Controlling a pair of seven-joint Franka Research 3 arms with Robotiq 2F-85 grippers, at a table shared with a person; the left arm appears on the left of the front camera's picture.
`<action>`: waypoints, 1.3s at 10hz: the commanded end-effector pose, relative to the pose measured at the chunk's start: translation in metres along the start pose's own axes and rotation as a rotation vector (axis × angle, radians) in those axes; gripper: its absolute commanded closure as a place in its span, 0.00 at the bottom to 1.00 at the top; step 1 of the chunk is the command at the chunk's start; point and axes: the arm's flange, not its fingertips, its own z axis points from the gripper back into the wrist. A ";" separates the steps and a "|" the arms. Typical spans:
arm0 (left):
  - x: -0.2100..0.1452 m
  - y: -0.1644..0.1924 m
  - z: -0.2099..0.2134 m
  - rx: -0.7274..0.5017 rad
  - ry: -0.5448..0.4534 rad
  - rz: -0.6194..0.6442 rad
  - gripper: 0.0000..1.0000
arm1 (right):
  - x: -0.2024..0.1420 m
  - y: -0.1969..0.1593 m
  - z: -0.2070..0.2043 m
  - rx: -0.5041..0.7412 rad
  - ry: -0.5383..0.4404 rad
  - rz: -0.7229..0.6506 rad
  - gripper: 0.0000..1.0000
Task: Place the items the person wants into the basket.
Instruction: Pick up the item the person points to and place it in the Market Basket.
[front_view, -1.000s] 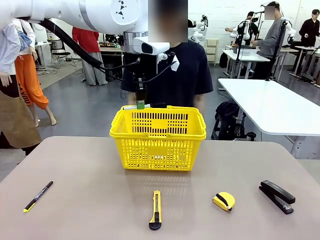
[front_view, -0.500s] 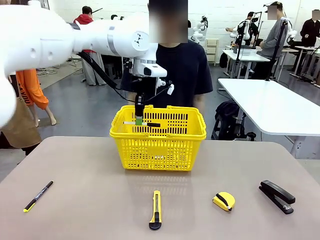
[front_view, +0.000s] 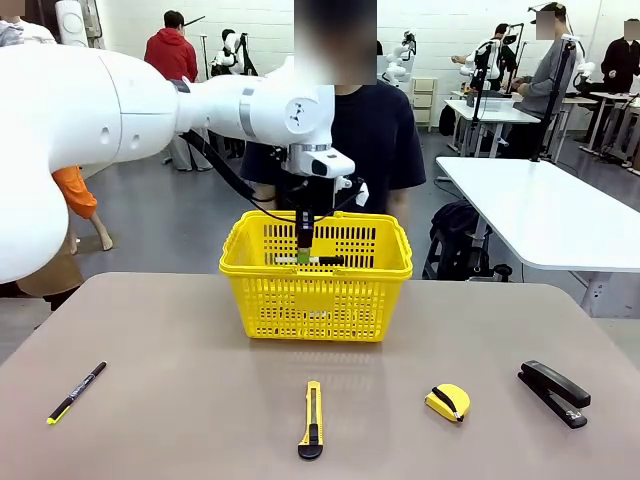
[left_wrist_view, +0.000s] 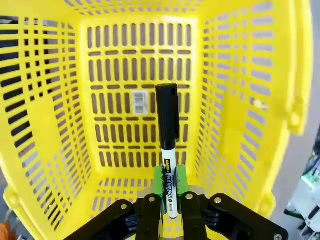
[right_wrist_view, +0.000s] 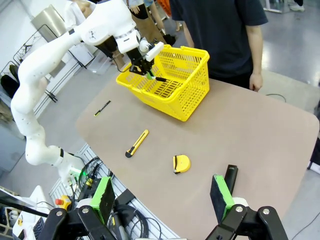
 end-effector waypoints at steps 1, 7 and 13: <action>-0.006 -0.008 -0.024 0.057 0.027 0.015 0.89 | 0.000 -0.001 -0.001 0.010 -0.003 0.002 0.00; 0.002 0.000 -0.053 -0.002 0.055 0.032 0.89 | 0.000 -0.001 -0.001 0.010 -0.003 0.002 0.00; 0.001 -0.001 -0.051 -0.007 0.051 0.025 0.00 | 0.000 -0.001 -0.001 0.010 -0.003 0.002 0.00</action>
